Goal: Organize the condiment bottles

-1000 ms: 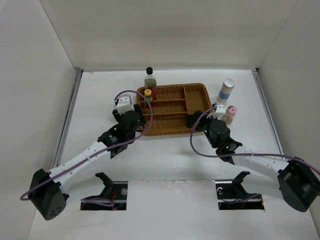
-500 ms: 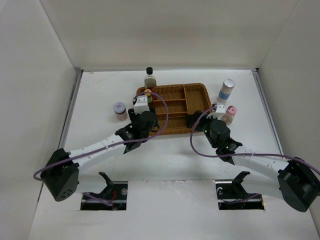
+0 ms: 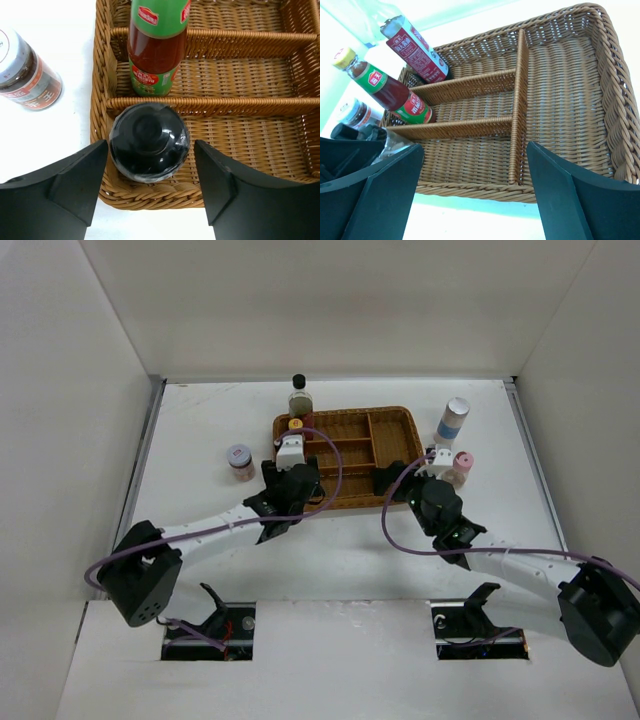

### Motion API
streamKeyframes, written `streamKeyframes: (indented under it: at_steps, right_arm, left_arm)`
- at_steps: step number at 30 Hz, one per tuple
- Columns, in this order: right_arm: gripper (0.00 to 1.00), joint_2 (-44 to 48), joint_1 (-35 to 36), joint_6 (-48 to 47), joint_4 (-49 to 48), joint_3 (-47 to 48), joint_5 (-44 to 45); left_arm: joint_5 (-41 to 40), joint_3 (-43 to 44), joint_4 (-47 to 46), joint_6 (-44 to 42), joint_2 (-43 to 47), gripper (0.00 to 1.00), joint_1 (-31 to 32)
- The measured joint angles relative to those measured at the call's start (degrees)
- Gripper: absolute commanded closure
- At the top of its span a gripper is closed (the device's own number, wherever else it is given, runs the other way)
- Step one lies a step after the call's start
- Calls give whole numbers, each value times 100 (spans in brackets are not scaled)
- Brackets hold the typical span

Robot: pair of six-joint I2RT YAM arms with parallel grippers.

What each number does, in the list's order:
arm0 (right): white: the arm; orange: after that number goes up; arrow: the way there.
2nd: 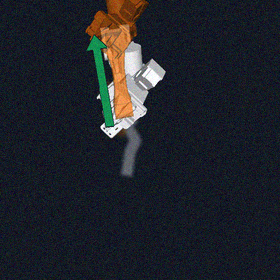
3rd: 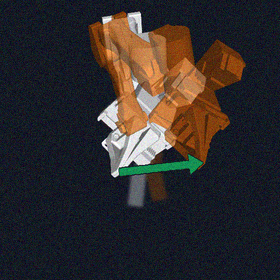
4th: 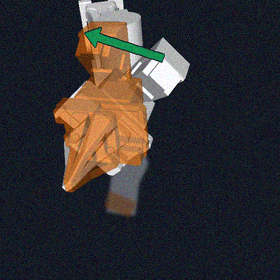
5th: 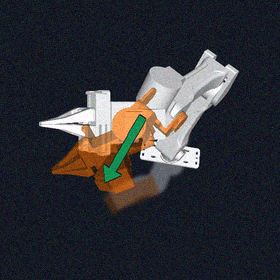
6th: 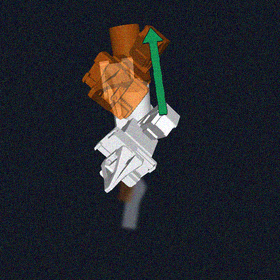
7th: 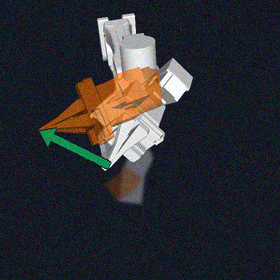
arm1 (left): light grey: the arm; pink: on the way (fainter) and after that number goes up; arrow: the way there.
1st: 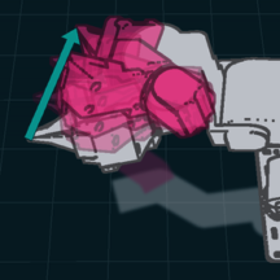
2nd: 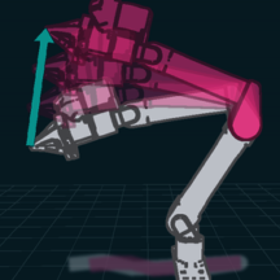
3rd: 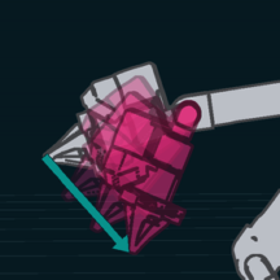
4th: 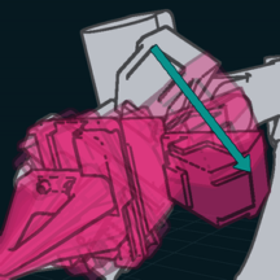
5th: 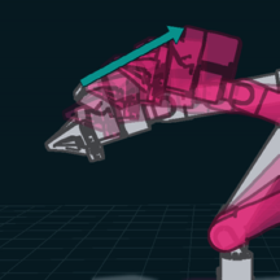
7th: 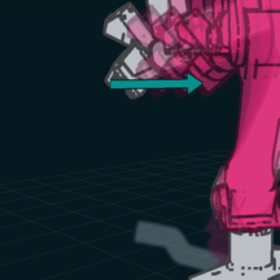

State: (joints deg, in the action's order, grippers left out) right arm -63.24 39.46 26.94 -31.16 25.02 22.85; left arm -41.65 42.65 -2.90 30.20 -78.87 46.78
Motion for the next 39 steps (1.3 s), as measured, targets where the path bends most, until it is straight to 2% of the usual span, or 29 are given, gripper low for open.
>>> streamKeyframes:
  at_steps: [3, 7, 11, 14, 17, 23, 39]
  right_arm:
    - [9, 4, 0, 0, 2, 0, 0]
    - [9, 4, 0, 0, 2, 0, 0]
    - [8, 7, 0, 0, 2, 0, 0]
    - [8, 15, 0, 0, 0, 0, 0]
    - [8, 15, 0, 0, 2, 0, 0]
    - [5, -17, 0, -2, 2, 0, 0]
    - [1, -57, 0, -11, 0, 0, 0]
  left_arm:
    - [11, -68, -13, -4, 214, 26, -46]
    - [20, -72, 28, -63, 953, 25, -216]
    - [2, -72, 22, -92, 1690, 25, -697]
    - [7, -72, 7, -61, 1880, 25, -1235]
    - [85, -52, 20, 26, 1572, 26, -1770]
    - [448, 184, 212, 92, 310, 25, -2500]
    - [815, 723, 101, 221, -800, 27, -3067]
